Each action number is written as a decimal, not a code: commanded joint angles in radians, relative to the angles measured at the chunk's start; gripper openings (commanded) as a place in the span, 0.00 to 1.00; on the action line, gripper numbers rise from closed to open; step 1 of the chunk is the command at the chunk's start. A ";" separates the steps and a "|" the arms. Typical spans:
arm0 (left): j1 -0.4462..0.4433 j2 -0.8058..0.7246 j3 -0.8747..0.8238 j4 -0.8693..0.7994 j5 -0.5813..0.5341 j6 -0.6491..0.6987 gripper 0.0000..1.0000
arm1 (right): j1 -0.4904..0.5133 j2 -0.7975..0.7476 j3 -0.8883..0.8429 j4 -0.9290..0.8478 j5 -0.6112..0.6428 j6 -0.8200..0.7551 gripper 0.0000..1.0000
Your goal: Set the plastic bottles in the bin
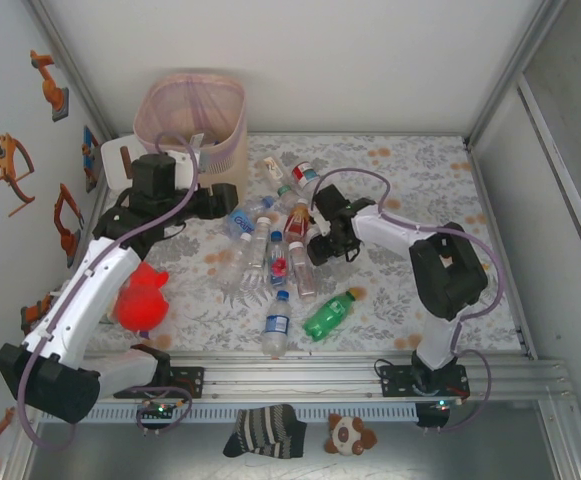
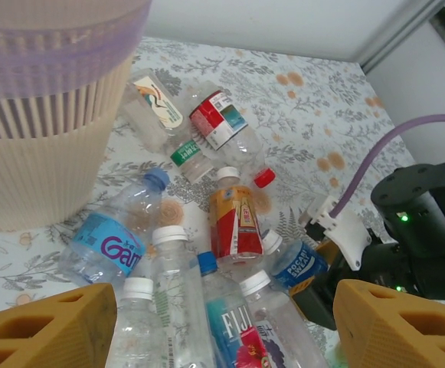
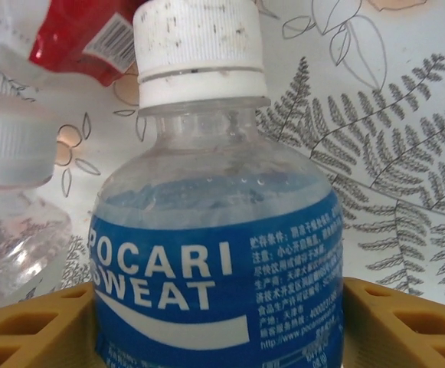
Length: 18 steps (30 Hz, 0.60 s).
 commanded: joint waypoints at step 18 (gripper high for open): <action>0.008 0.176 0.107 0.112 0.129 0.037 0.75 | -0.027 0.073 0.125 -0.059 0.081 -0.009 0.65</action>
